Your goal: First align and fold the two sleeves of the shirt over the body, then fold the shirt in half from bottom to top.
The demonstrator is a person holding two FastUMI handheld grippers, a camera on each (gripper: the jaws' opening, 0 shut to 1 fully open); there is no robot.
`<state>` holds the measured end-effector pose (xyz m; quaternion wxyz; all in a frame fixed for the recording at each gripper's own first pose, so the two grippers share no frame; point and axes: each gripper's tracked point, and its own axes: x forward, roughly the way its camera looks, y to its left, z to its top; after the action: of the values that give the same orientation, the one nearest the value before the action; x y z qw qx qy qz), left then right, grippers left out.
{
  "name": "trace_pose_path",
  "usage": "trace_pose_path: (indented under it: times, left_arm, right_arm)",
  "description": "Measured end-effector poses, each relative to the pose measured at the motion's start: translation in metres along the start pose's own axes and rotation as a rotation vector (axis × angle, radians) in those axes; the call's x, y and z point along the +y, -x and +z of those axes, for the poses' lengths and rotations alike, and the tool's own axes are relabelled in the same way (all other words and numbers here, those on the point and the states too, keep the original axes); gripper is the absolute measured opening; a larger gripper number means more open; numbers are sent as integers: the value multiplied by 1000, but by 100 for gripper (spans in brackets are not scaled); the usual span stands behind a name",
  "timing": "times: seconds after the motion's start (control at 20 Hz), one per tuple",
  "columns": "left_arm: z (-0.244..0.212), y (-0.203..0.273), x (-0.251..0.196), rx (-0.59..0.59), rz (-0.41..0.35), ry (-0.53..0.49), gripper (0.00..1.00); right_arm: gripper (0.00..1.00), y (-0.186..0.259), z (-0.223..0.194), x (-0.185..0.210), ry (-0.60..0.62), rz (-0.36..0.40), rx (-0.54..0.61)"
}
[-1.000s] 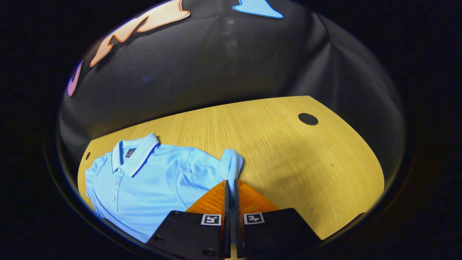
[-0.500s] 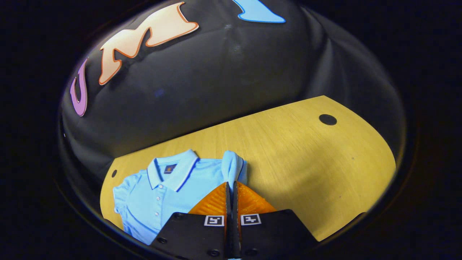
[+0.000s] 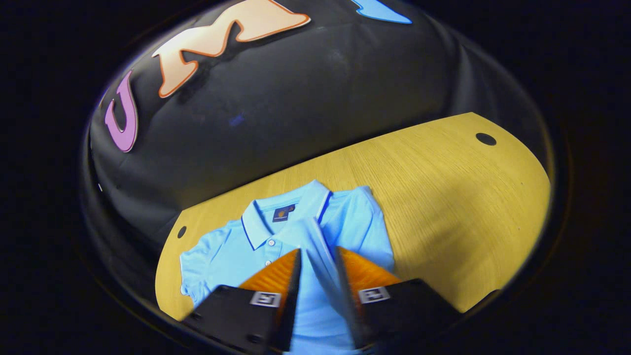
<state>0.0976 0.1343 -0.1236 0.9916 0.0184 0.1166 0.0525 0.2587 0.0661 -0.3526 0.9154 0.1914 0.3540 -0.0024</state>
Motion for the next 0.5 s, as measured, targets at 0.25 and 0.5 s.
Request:
trace_pose_path:
  times: [0.25,0.5]
  left_arm:
    - [-35,-38,14,64,29,42,97]
    - [-83,-85,17,163,39,85,97]
  right_arm:
    - [98,37,14,3,88,-3,-79]
    - [97,92,15,-9,133,1,-117]
